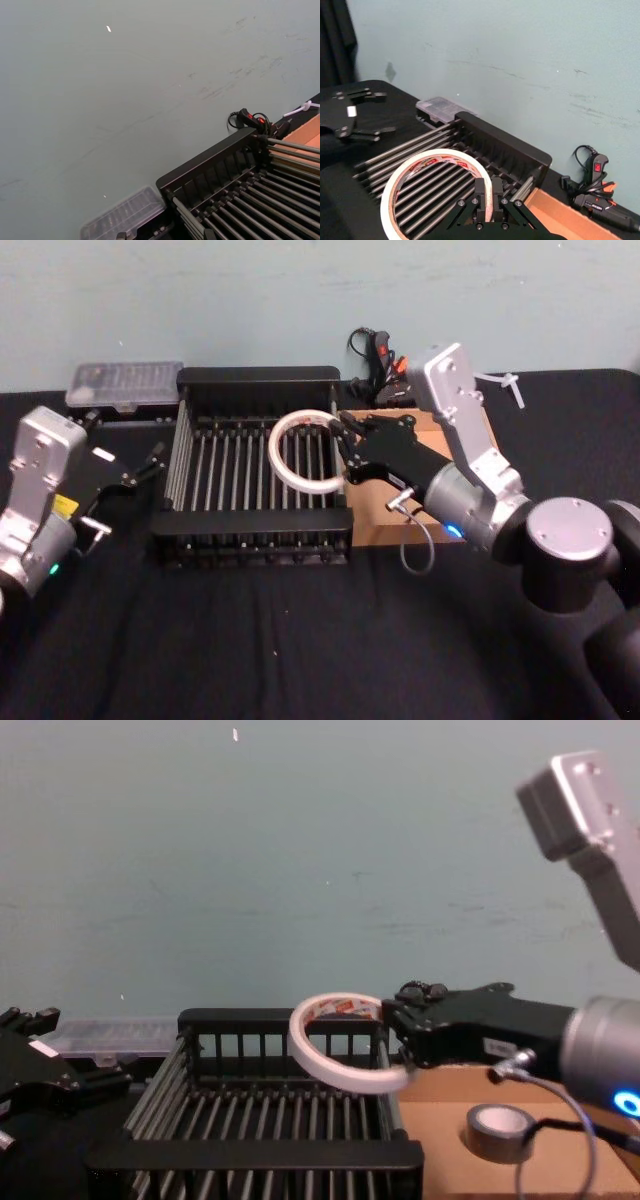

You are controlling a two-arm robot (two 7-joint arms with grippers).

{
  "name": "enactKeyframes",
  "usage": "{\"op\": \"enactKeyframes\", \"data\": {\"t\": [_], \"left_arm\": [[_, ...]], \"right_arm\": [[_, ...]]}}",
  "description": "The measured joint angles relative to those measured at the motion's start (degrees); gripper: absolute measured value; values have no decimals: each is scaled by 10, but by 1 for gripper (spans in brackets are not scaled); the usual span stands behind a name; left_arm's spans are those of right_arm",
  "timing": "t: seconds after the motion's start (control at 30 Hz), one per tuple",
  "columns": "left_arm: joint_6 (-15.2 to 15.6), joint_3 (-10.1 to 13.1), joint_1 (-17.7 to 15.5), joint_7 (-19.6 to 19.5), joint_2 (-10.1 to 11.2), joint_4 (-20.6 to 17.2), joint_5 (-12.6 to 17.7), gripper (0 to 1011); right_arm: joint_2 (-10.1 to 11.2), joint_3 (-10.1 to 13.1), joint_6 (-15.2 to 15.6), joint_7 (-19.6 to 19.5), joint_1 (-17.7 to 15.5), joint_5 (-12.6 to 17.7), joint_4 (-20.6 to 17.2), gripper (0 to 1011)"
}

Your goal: Pick up the white tape and place it into the black box , Pick up the silver tape and place it into the brown box.

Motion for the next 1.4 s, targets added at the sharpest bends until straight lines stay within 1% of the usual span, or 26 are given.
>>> {"op": "enactKeyframes", "data": {"t": [0.07,0.1,0.13,0.2,0.23,0.27,0.3,0.37,0.4,0.43,0.47,0.53,0.57,0.63,0.67,0.7,0.8,0.97,1.3,1.4], "left_arm": [[0,0,0,0,0,0,0,1001],[0,0,0,0,0,0,0,1001],[0,0,0,0,0,0,0,1001],[0,0,0,0,0,0,0,1001],[0,0,0,0,0,0,0,1001],[0,0,0,0,0,0,0,1001],[0,0,0,0,0,0,0,1001],[0,0,0,0,0,0,0,1002],[0,0,0,0,0,0,0,1001],[0,0,0,0,0,0,0,1001],[0,0,0,0,0,0,0,1001],[0,0,0,0,0,0,0,1001],[0,0,0,0,0,0,0,1001],[0,0,0,0,0,0,0,1001],[0,0,0,0,0,0,0,1001],[0,0,0,0,0,0,0,1001],[0,0,0,0,0,0,0,1001],[0,0,0,0,0,0,0,1001],[0,0,0,0,0,0,0,1001],[0,0,0,0,0,0,0,1001]], "right_arm": [[-12,-3,0,-6,17,-7,21,81],[-12,-3,0,-6,17,-7,21,81],[-26,-6,-2,-11,35,-16,47,81],[-35,-8,-3,-14,47,-22,63,80],[-43,-10,-4,-17,57,-27,79,81],[-43,-10,-4,-17,57,-27,79,81],[-52,-12,-5,-20,69,-32,96,81],[-61,-13,-6,-23,80,-38,114,81],[-74,-15,-10,-29,95,-46,139,80],[-74,-15,-10,-29,95,-46,139,80],[-83,-16,-12,-32,106,-50,157,81],[-92,-16,-15,-35,115,-55,176,81],[-100,-16,-18,-37,125,-59,194,81],[-110,-17,-21,-40,136,-64,217,81],[-110,-17,-21,-40,136,-64,217,81],[-117,-17,-22,-41,143,-67,233,81],[-126,-16,-24,-41,152,-72,255,81],[-134,-16,-24,-41,158,-78,272,81],[-132,-16,-24,-40,157,-78,269,81],[-132,-16,-24,-40,157,-78,268,144]]}}
